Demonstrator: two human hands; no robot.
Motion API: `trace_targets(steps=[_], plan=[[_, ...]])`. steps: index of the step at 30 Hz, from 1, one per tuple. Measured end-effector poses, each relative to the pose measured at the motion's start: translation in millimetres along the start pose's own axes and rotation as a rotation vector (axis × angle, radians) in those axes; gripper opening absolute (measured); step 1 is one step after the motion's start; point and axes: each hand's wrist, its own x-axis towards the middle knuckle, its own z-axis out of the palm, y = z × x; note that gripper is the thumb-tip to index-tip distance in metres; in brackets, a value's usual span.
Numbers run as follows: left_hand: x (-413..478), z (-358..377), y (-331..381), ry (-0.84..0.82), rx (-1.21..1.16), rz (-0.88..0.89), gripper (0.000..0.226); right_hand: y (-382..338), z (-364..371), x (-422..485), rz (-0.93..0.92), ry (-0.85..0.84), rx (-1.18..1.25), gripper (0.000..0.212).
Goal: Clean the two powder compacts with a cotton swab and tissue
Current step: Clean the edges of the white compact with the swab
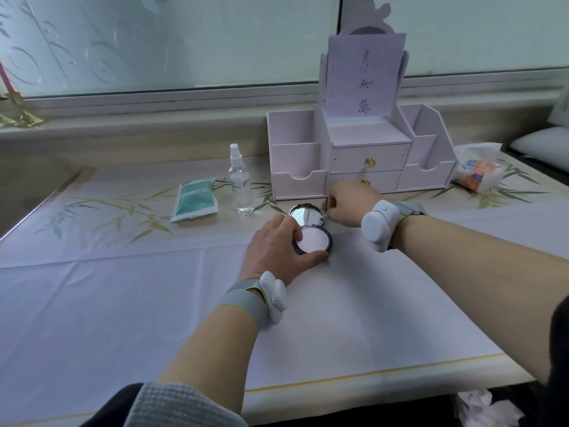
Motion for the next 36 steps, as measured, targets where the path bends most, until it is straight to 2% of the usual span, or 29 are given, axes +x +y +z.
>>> trace_targets(steps=[5, 10, 17, 36], plan=[[-0.5, -0.4, 0.6, 0.003, 0.005, 0.001, 0.053, -4.5, -4.0, -3.7, -0.022, -0.059, 0.024, 0.010], [-0.5, -0.3, 0.5, 0.000, -0.009, 0.000, 0.052, -11.6, -4.9, -4.3, -0.057, -0.105, 0.103, 0.018], [0.4, 0.3, -0.6, 0.001, -0.010, 0.003, 0.052, -13.5, 0.4, 0.3, -0.106, -0.125, 0.206, 0.016], [0.8, -0.5, -1.7, -0.020, -0.031, -0.007, 0.051, -30.1, 20.4, 18.9, -0.053, 0.055, 0.215, 0.011]])
